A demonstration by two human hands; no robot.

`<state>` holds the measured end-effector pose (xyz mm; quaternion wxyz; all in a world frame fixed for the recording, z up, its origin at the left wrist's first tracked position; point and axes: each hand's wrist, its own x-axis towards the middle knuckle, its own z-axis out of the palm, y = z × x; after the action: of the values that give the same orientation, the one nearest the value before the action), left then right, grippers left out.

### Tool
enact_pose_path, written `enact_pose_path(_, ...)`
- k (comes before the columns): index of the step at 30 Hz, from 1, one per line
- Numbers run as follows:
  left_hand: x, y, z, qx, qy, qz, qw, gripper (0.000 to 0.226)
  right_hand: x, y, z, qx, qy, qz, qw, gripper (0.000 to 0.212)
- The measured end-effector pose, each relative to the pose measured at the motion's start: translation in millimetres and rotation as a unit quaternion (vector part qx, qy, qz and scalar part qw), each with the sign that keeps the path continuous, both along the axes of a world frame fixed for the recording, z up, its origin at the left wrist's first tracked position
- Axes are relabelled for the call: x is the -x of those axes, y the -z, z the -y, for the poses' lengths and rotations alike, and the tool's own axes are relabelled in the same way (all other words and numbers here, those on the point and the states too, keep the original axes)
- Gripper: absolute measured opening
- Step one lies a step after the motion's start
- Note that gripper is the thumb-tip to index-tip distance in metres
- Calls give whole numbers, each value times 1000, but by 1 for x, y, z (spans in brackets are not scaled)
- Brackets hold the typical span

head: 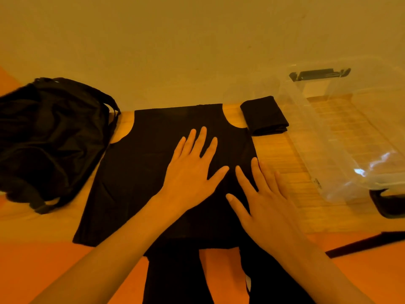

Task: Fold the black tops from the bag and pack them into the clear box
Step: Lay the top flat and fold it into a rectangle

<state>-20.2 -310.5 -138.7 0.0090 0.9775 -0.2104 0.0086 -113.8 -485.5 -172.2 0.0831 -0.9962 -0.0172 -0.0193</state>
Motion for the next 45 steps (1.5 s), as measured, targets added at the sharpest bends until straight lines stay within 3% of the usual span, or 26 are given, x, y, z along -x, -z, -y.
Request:
enact_pose_path(3, 42, 6, -45, -9, -49, 13, 999, 81, -5, 2, -1, -5, -6, -29, 1000, 84)
enact_pose_path(7, 116, 30, -108, 42, -122, 53, 990, 77, 36, 6, 6, -26, -16, 21, 999, 70)
enact_pose_path(11, 165, 62, -127, 56, -120, 67, 989, 76, 54, 22, -8, 1, -9, 31, 999, 70)
enact_pose_path(14, 182, 69, -136, 121, -136, 128, 975, 71, 63, 24, -12, -56, 2, 93, 994, 61)
enact_pose_path(16, 194, 70, -145, 231, -223, 160, 933, 69, 85, 24, -7, -157, 19, 159, 975, 50)
enact_pose_path(18, 206, 75, -154, 337, -330, 161, 867, 63, 112, 29, -3, -260, 71, 197, 943, 30)
enact_pose_path(21, 211, 87, -163, 398, -398, 62, 824, 79, 125, 38, 5, -368, 172, 29, 913, 33)
enact_pose_path(23, 209, 88, -162, 503, -403, -7, 764, 80, 119, 43, 12, -426, 223, -90, 872, 50)
enact_pose_path(25, 205, 86, -160, 589, -401, -57, 699, 70, 112, 48, 15, -448, 234, -127, 854, 60)
enact_pose_path(27, 202, 87, -162, 621, -401, -91, 667, 64, 109, 54, 16, -447, 225, -129, 856, 41)
enact_pose_path(29, 200, 90, -168, 617, -406, -119, 663, 50, 110, 53, 14, -450, 218, -118, 858, 14)
enact_pose_path(30, 200, 91, -172, 603, -408, -131, 673, 41, 111, 52, 14, -449, 213, -108, 861, 13)
enact_pose_path(33, 202, 92, -181, 591, -385, -163, 690, 28, 114, 50, 16, -436, 215, -104, 868, 21)
enact_pose_path(37, 203, 87, -184, 582, -363, -152, 712, 43, 116, 45, 15, -469, 222, -86, 850, 20)
enact_pose_path(42, 221, 85, -196, 583, -387, -158, 697, 16, 117, 36, 7, -503, 250, -42, 826, 17)
enact_pose_path(45, 239, 75, -201, 586, -378, -137, 704, 18, 123, 30, 9, -535, 250, -82, 803, 21)
